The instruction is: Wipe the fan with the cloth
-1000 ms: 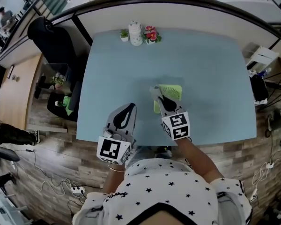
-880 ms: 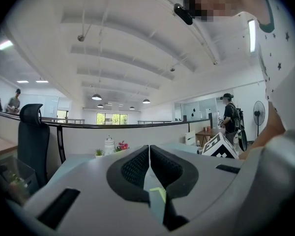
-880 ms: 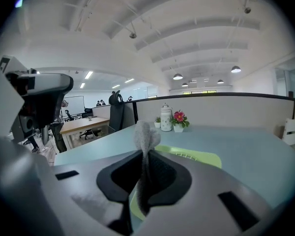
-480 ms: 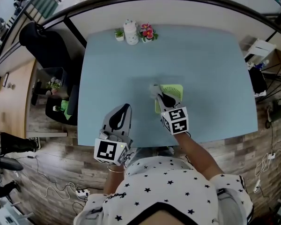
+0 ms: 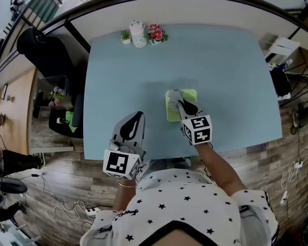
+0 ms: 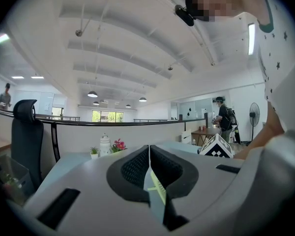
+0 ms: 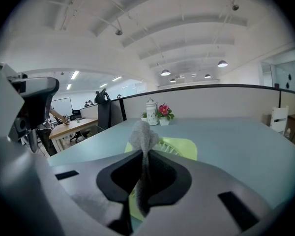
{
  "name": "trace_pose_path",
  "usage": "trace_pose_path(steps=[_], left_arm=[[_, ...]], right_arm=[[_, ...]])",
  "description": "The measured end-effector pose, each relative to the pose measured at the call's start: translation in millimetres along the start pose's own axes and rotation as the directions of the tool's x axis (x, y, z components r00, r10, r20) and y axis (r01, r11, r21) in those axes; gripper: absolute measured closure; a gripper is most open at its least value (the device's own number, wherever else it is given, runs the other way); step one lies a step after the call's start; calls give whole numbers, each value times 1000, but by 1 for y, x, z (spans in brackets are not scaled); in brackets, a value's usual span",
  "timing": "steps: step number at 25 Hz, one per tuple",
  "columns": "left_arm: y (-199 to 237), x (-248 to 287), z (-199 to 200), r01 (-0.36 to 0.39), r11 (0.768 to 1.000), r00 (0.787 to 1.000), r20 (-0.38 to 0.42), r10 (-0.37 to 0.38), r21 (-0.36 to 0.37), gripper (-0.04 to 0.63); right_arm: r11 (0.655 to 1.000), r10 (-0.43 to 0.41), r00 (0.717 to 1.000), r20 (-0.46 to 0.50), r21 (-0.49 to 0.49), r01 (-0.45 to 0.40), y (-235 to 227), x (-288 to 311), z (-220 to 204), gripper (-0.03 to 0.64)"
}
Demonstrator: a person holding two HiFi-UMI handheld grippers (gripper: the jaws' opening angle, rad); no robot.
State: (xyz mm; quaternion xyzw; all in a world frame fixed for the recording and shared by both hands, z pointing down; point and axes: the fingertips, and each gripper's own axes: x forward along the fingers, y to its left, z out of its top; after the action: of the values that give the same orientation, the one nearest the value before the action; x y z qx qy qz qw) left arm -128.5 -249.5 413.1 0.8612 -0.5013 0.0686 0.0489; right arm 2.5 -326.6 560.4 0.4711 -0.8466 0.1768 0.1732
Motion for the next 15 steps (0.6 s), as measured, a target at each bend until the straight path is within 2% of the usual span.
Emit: trace_pose_path(steps=[15], left_arm=[[-15,5,3,43,999,999,9,-43,-4,563]], right_arm=[[984,-165,986,-5,74,165,-71,-33,-12,586]])
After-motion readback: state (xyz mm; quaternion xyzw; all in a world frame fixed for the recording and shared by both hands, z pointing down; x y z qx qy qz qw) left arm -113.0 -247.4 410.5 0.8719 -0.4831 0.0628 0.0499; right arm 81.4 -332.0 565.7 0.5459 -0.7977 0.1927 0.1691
